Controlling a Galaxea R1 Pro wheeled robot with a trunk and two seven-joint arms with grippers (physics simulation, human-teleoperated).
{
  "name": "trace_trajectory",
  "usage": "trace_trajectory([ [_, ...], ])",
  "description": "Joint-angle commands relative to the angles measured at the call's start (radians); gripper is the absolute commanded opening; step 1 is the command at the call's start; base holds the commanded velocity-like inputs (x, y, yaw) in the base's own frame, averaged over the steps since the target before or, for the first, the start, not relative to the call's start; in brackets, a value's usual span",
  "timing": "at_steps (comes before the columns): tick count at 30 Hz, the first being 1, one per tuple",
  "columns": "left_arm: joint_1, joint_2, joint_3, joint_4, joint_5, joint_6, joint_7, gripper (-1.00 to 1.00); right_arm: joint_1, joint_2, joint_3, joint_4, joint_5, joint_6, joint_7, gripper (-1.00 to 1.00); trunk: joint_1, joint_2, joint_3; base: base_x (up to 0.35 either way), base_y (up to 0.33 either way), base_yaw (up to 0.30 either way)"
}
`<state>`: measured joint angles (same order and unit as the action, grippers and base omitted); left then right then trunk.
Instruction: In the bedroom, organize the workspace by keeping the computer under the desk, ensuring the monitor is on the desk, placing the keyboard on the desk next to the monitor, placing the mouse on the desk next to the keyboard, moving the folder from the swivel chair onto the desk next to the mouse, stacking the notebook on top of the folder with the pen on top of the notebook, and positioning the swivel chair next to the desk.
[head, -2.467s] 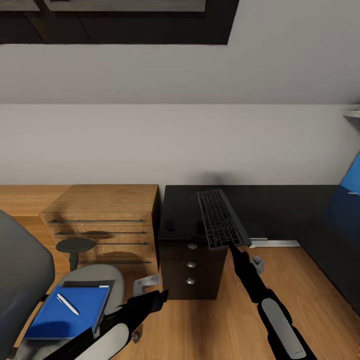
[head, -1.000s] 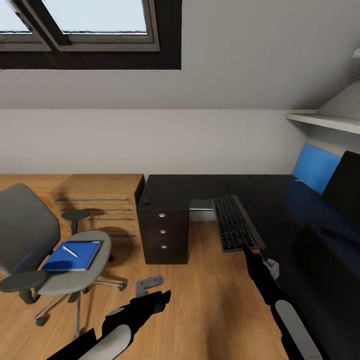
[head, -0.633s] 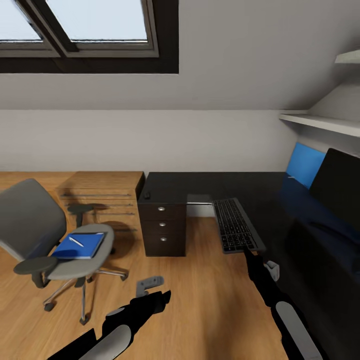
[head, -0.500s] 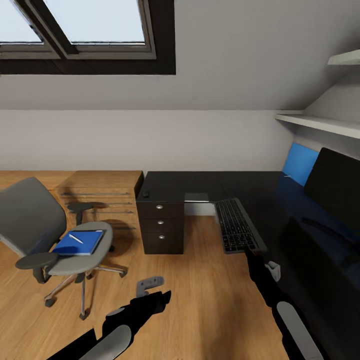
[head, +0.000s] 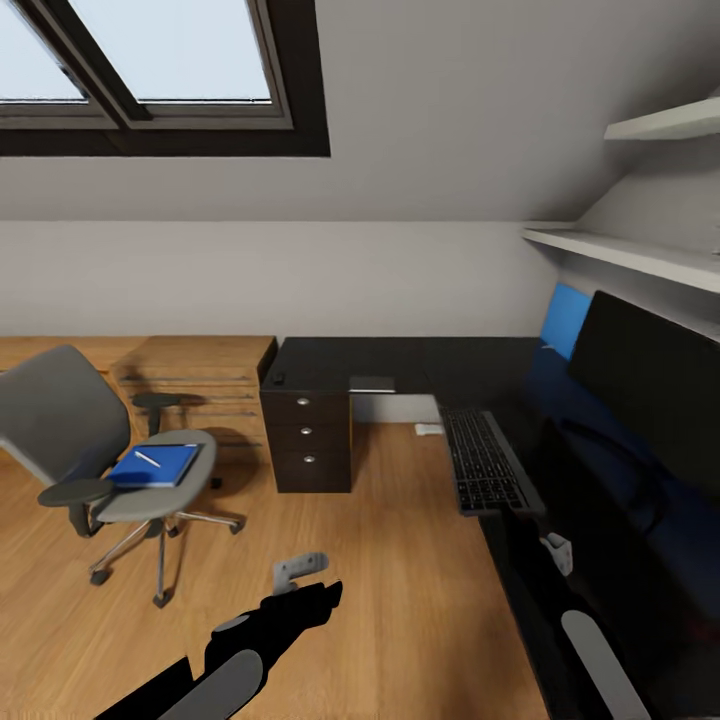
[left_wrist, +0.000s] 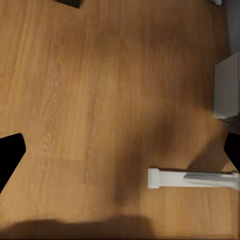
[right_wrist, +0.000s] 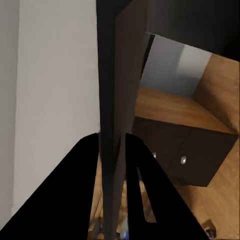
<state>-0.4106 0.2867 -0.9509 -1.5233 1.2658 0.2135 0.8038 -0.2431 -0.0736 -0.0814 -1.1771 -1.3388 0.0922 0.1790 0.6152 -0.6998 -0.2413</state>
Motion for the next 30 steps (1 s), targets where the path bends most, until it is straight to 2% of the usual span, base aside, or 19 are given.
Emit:
trace_trajectory([
  [1,-0.002,0.001,-0.002,-0.001,0.003,0.003,0.006,1.00,-0.001,0.000,-0.009,0.007,-0.015,0.009,0.006,-1.00,-0.004,0.006,0.002,-0.281,-0.246,0.000],
  [3,-0.002,0.000,-0.002,-0.001,0.003,0.003,0.006,1.00,-0.001,-0.001,-0.021,0.018,-0.015,0.013,0.006,-1.00,-0.012,0.020,0.008,-0.281,-0.246,0.000],
  [6,-0.001,0.000,-0.002,-0.001,0.003,0.003,0.006,1.00,-0.001,-0.032,-0.051,0.058,-0.017,0.080,0.006,-1.00,-0.023,0.041,0.018,-0.281,-0.246,0.000],
  [9,-0.001,0.001,-0.001,-0.001,0.004,0.002,0.006,1.00,-0.002,-0.038,-0.086,0.083,-0.018,0.126,0.006,-1.00,-0.031,0.055,0.024,-0.268,-0.236,0.000],
  [14,-0.002,0.003,0.000,-0.001,0.005,0.001,0.004,1.00,-0.003,-0.040,-0.101,0.093,-0.019,0.148,0.004,-1.00,-0.031,0.055,0.024,-0.102,-0.092,0.000],
  [20,-0.001,0.003,-0.005,-0.001,0.004,0.001,0.003,1.00,-0.004,-0.041,-0.112,0.098,-0.019,0.151,0.004,-1.00,-0.031,0.055,0.024,-0.017,-0.044,0.000],
  [22,-0.001,0.003,-0.021,-0.001,0.002,0.000,0.002,1.00,-0.005,-0.043,-0.127,0.109,-0.019,0.153,0.004,-1.00,-0.031,0.055,0.024,0.144,-0.200,0.000],
  [30,-0.002,0.002,-0.027,-0.001,-0.002,-0.001,0.002,1.00,-0.005,-0.042,-0.132,0.112,-0.018,0.153,0.003,-1.00,-0.031,0.055,0.024,0.187,-0.218,0.000],
])
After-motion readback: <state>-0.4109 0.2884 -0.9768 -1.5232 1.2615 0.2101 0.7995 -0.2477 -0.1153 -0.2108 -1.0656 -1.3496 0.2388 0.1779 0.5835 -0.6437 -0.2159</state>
